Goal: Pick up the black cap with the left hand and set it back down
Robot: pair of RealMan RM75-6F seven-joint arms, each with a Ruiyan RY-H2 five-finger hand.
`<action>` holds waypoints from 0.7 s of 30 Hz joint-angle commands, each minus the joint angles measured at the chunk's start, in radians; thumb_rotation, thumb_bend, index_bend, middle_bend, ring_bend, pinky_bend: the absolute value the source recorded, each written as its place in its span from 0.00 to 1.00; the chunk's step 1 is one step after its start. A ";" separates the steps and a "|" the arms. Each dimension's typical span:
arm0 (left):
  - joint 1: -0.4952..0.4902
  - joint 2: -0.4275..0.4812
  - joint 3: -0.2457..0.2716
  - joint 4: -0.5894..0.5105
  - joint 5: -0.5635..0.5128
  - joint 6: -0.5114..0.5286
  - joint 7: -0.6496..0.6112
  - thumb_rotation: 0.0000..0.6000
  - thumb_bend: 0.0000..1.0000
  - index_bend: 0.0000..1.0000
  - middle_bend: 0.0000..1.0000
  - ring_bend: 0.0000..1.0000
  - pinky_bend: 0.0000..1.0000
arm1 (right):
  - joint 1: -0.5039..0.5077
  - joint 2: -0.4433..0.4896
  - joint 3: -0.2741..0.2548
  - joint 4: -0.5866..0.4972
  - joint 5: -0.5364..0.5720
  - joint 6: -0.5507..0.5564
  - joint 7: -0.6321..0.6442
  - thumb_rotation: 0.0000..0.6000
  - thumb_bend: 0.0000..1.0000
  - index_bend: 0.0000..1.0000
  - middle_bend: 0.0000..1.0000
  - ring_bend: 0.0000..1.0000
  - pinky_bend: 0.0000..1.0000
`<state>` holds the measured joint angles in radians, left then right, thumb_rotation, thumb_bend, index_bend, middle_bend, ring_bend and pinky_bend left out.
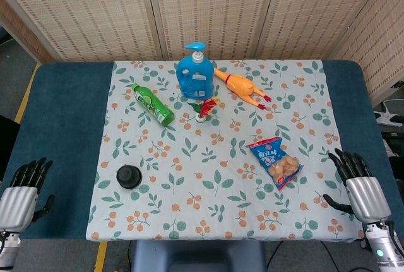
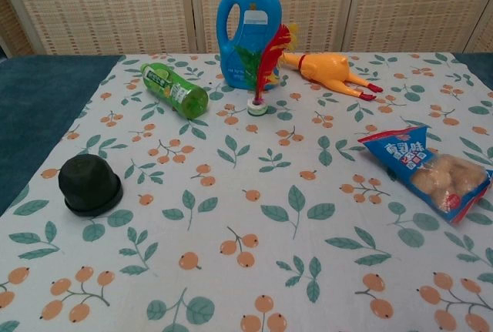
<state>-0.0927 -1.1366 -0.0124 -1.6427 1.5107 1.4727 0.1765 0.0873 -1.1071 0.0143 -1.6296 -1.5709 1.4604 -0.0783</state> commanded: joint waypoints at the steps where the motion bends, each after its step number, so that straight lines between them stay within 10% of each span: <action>1: -0.005 0.000 0.005 -0.004 0.004 -0.012 -0.001 1.00 0.42 0.00 0.00 0.00 0.09 | -0.004 -0.004 0.000 0.000 -0.002 0.008 -0.017 0.88 0.12 0.00 0.00 0.00 0.00; 11: -0.159 0.069 0.033 -0.174 0.077 -0.262 0.025 1.00 0.39 0.00 0.00 0.00 0.19 | -0.005 0.010 -0.015 -0.003 -0.001 -0.014 -0.020 0.87 0.12 0.00 0.00 0.00 0.00; 21: -0.502 0.175 -0.099 -0.396 -0.368 -0.734 0.188 1.00 0.38 0.00 0.00 0.00 0.16 | -0.005 0.023 -0.022 -0.019 -0.011 -0.018 -0.013 0.87 0.12 0.00 0.00 0.00 0.00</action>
<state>-0.4402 -1.0094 -0.0458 -1.9519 1.3368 0.8796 0.2750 0.0844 -1.0850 -0.0093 -1.6464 -1.5878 1.4425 -0.0867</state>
